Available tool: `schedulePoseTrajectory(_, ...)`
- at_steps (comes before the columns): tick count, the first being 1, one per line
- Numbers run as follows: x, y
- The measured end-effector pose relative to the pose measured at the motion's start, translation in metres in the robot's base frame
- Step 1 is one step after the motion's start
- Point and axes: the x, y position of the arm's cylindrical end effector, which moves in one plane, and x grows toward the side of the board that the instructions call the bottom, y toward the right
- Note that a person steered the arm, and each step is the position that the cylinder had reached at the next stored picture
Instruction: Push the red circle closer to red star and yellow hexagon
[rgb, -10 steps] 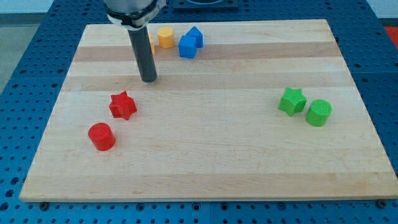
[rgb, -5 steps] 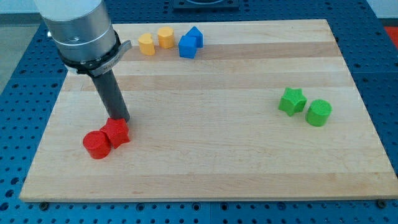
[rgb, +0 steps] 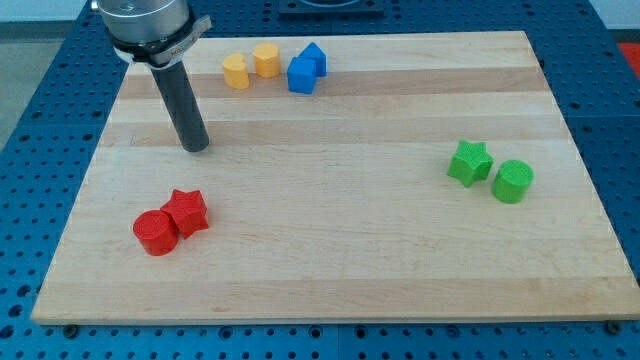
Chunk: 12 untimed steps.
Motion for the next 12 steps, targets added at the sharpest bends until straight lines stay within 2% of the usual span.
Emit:
schedulePoseTrajectory(6,-0.006,-0.009)
schedulePoseTrajectory(7,-0.023,0.004)
schedulePoseTrajectory(9,-0.052,0.079)
schedulePoseTrajectory(10,-0.080,0.203)
schedulePoseTrajectory(11,-0.154,0.215)
schedulePoseTrajectory(12,-0.186,0.193)
